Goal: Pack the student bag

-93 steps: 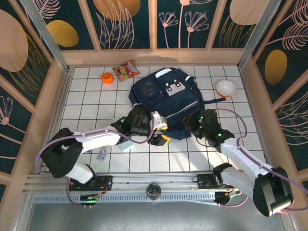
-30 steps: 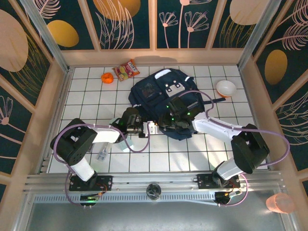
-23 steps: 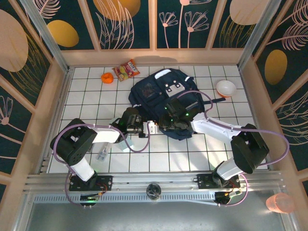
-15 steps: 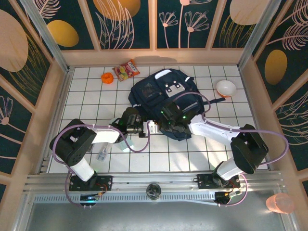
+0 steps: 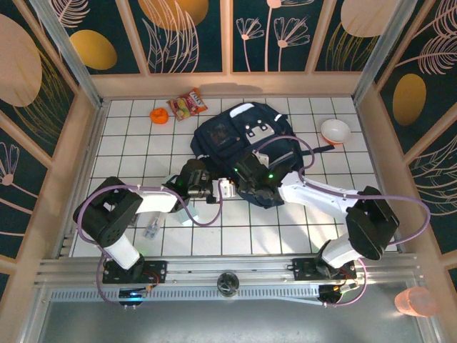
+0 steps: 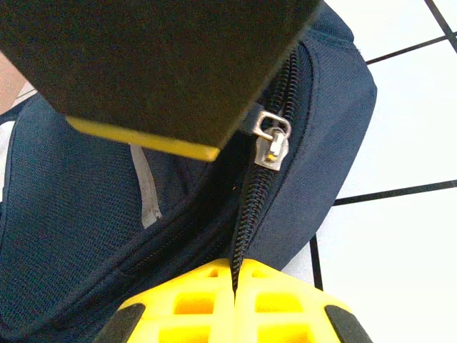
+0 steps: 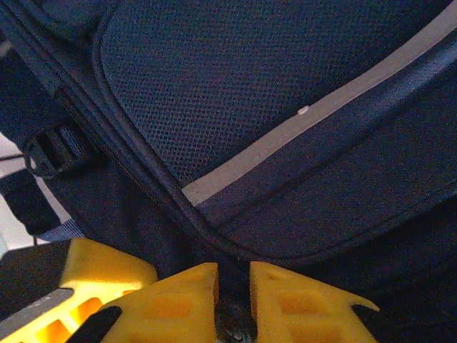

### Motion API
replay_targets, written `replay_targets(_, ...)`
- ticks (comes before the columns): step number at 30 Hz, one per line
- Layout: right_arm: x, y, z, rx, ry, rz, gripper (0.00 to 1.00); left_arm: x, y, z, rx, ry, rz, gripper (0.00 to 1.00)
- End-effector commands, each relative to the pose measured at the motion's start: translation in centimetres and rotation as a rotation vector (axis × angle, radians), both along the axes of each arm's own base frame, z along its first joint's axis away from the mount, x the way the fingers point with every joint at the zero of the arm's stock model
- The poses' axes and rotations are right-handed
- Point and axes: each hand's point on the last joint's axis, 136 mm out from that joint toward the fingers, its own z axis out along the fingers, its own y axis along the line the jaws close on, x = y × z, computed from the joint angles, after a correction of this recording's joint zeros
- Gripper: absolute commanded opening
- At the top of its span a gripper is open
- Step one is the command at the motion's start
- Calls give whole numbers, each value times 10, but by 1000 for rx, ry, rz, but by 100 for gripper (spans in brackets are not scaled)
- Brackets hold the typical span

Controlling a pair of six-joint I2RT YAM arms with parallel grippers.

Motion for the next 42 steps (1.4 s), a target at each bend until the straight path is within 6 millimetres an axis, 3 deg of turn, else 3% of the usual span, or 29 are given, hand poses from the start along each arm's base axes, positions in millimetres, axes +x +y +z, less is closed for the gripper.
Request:
replay_targets(1, -1, -12, 9, -4, -40, -53, 15, -2, -8, 21, -63, -41, -26, 0)
replay_targets(10, -10, -12, 8, 76, -32, -53, 0, 0, -8, 19, -61, -33, -14, 0)
replay_targets(13, -12, -18, 7, 86, -31, -69, 0, 1, -8, 18, -64, -27, -5, 0)
replay_targets(19, -9, -47, 9, 126, -49, -124, 0, 4, -3, 17, -64, -11, 33, 0)
replay_targets(26, -5, -99, 14, 252, -98, -196, 0, 10, 6, 17, -78, 20, 72, 0)
replay_targets(31, -10, -111, 15, 332, -131, -174, 0, 17, 12, 19, -83, 43, 99, 0)
replay_targets(38, -22, -90, 7, 435, -93, -101, 0, 38, 24, 24, -126, 83, 210, 0)
replay_targets(42, -36, -63, 6, 494, -73, -47, 0, 55, 32, 28, -145, 97, 292, 0)
